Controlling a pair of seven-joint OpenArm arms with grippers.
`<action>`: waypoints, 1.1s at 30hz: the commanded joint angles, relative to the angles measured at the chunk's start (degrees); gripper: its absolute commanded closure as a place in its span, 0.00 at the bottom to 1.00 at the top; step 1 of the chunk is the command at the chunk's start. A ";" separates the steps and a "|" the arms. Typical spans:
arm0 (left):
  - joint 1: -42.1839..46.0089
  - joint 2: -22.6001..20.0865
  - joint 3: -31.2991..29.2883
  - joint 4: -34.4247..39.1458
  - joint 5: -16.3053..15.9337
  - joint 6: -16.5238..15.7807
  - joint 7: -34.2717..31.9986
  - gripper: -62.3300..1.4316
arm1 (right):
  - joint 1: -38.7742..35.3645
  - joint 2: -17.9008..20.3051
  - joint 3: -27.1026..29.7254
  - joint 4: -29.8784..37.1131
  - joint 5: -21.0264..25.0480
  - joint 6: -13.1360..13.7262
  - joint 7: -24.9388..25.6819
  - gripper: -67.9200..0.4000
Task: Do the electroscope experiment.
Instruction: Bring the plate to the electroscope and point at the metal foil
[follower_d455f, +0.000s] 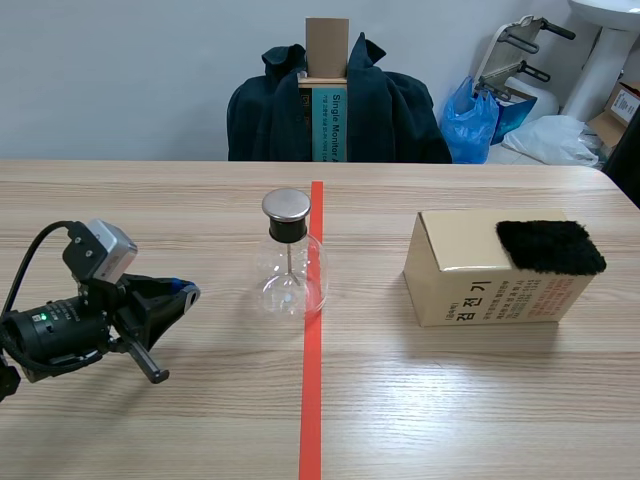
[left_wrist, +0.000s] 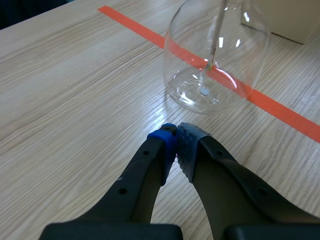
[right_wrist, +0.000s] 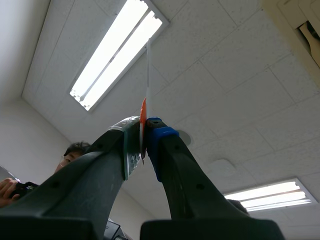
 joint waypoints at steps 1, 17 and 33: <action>-0.66 -0.04 0.13 1.75 -0.24 -0.17 -0.96 0.93 | 0.52 0.44 0.76 0.26 0.94 0.35 0.11 0.98; -1.22 3.52 2.36 1.11 1.81 2.69 -0.85 0.93 | -4.79 -3.80 -7.78 -7.63 -4.15 5.20 6.23 0.98; -1.22 3.50 2.36 1.11 1.79 2.73 -0.61 0.93 | -4.72 -3.34 -28.89 -22.77 -15.87 4.11 3.34 0.98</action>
